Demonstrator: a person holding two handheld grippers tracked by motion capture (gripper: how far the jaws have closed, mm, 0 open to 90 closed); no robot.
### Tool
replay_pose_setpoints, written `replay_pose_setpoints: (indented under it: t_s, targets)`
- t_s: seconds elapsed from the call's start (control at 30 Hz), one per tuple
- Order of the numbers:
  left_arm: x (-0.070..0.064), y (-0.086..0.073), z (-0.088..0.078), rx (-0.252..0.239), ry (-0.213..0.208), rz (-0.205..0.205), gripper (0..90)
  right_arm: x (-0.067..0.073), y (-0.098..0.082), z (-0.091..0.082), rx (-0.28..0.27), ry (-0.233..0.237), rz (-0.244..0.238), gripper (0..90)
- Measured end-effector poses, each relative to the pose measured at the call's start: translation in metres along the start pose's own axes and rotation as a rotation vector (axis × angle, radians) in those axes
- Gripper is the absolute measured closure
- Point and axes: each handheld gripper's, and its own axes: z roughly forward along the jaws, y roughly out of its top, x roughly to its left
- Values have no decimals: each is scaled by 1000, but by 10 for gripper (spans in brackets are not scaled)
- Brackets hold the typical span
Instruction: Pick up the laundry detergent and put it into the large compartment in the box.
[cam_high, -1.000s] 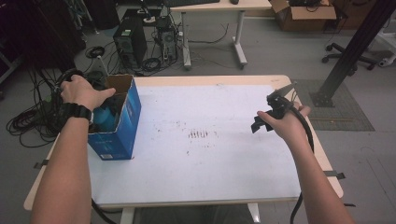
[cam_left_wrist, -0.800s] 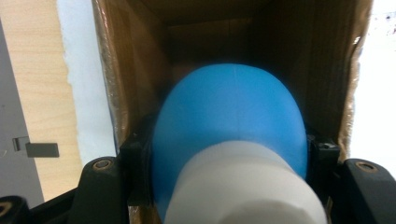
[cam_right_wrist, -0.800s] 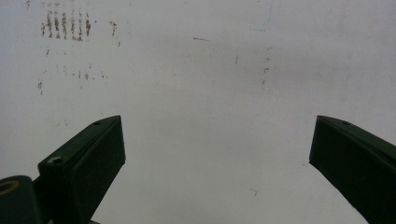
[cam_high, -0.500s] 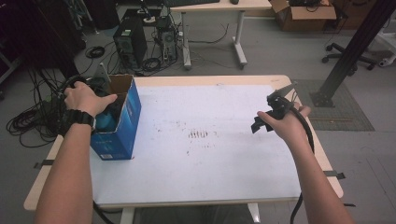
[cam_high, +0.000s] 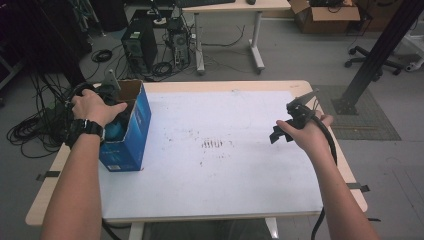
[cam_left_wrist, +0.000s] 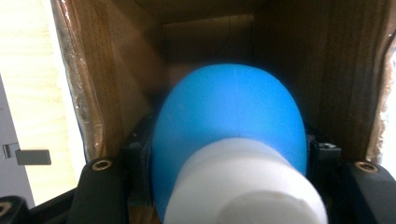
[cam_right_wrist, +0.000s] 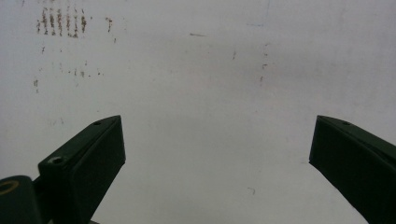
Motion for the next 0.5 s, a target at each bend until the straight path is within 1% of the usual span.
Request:
replay_pose_setpoints:
  t_s: [0.2, 0.5]
  targets:
    - [-1, 1, 1, -1, 2, -1, 369, -1, 0, -2, -2, 1, 2, 35]
    - [2, 0, 1, -2, -8, -7, 367, 0, 0, -2, -3, 2, 3, 35]
